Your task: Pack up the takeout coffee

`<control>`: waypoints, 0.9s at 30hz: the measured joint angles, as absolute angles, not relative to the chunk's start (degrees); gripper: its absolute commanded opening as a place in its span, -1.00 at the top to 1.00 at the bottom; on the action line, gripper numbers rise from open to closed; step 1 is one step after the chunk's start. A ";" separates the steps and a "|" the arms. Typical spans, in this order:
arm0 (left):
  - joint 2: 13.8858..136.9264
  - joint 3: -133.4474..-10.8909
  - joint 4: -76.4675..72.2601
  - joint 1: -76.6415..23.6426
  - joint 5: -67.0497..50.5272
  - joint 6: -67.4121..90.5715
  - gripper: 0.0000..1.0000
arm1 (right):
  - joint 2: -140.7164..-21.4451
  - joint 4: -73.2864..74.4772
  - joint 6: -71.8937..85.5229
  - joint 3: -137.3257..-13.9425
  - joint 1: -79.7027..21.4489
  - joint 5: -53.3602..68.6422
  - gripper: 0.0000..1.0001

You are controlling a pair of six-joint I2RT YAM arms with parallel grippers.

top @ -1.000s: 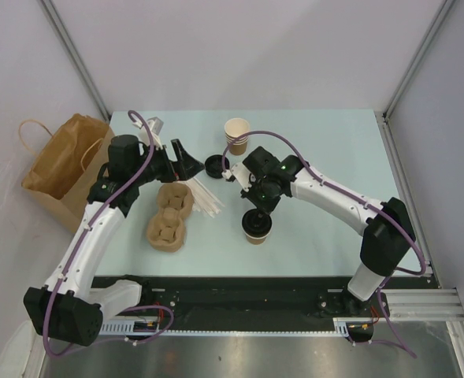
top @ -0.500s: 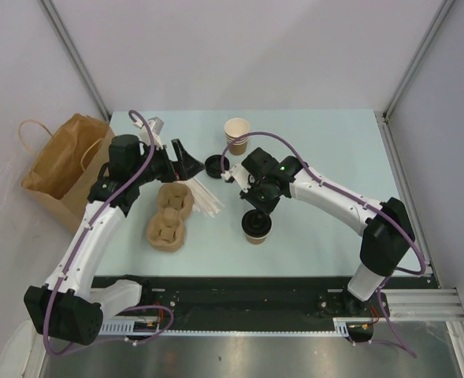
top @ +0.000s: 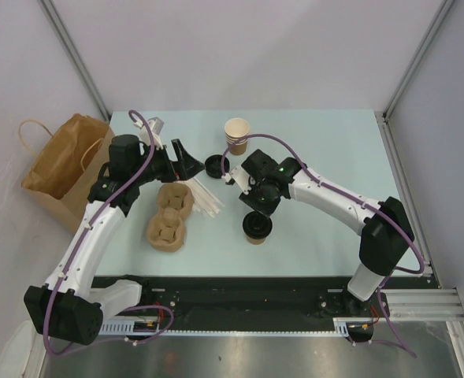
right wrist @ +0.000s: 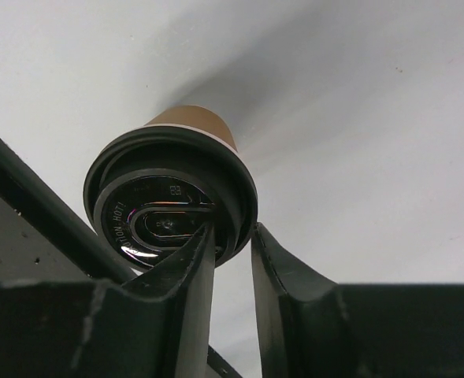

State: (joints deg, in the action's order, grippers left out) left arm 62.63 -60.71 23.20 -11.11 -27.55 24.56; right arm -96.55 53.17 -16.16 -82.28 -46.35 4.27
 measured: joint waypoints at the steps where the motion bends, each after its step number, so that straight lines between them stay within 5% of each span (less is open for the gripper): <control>1: 62.63 -60.71 23.20 -11.11 -27.55 24.56 -0.99 | -96.55 53.15 -16.21 -82.28 -46.37 4.27 0.32; 17: 62.72 -60.71 22.90 -11.11 -29.06 24.43 -0.99 | -94.13 54.33 -16.91 -84.03 -46.59 4.38 -0.08; 24: 61.58 -59.29 16.88 -10.85 -38.26 24.12 -0.97 | -87.66 55.57 -17.30 -84.93 -43.44 7.70 0.04; 27: 61.23 -56.16 11.07 -11.66 -44.53 25.21 -0.66 | -84.38 54.65 -15.03 -83.85 -35.64 17.85 0.19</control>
State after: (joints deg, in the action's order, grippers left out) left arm 61.23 -56.16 11.07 -11.66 -44.53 25.21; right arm -84.38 54.65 -15.03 -83.85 -35.64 17.85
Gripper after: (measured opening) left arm 0.969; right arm 0.473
